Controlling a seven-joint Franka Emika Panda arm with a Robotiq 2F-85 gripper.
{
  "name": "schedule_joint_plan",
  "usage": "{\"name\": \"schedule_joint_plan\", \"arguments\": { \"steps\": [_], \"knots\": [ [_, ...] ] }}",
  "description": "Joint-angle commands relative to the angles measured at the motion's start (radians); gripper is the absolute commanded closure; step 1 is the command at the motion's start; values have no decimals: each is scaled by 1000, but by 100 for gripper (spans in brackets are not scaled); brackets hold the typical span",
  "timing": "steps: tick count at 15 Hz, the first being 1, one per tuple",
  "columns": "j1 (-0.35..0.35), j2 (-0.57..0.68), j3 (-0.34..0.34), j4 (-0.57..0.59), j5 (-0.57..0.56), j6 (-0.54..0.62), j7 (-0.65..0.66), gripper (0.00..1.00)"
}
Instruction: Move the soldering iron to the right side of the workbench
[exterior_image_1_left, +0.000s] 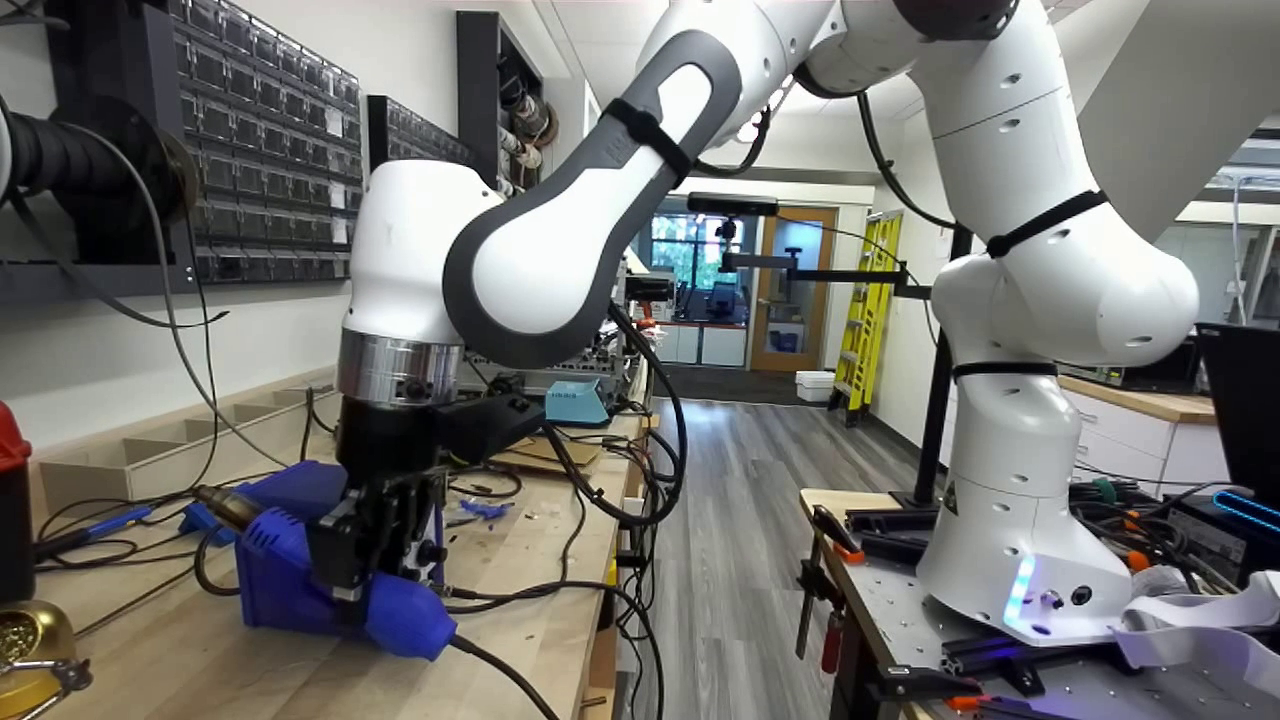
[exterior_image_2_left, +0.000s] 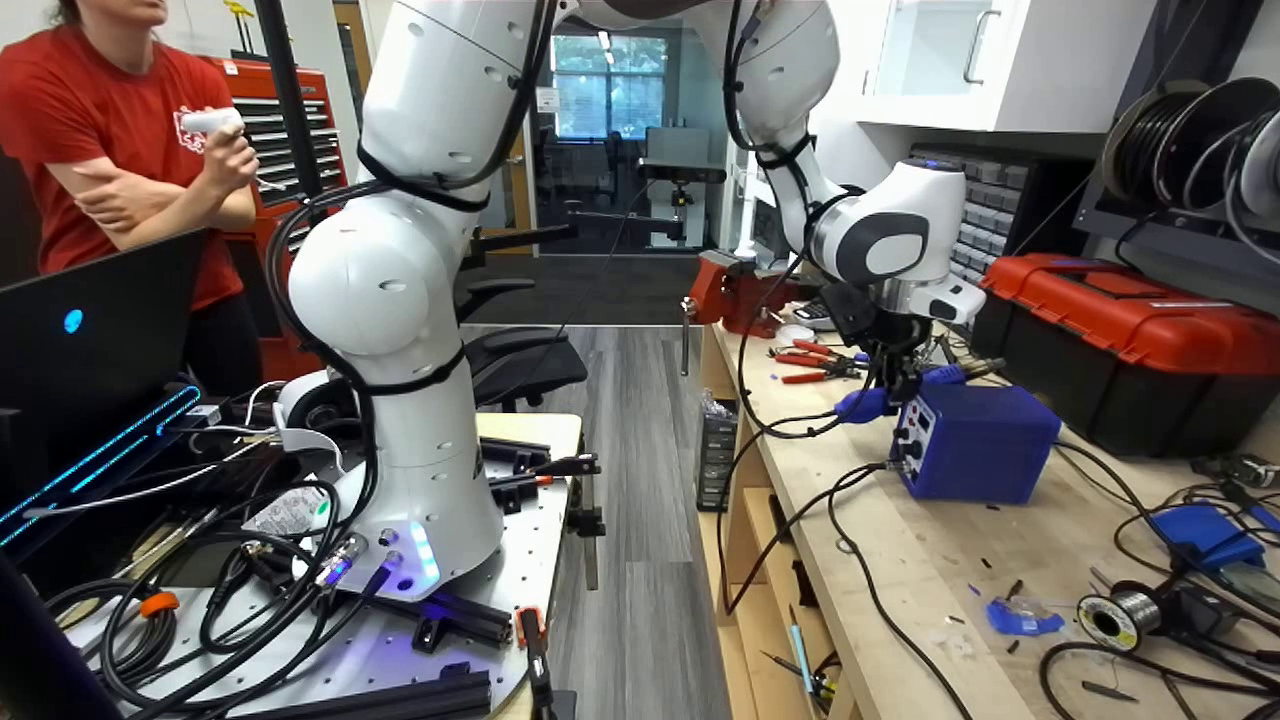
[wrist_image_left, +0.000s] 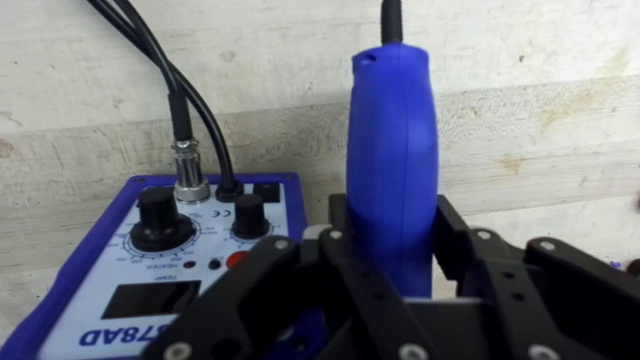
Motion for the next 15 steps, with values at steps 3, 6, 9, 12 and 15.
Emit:
{"name": "schedule_joint_plan", "arguments": {
  "steps": [3,6,9,12,15],
  "knots": [
    [1,-66,-12,-42,15,50,-32,84],
    [3,-100,-11,-78,13,91,-30,84],
    [8,-154,-13,-130,7,129,-24,84],
    [4,-204,-9,-168,9,171,-31,84],
    [5,-247,-11,-190,3,210,-31,84]
  ]
}}
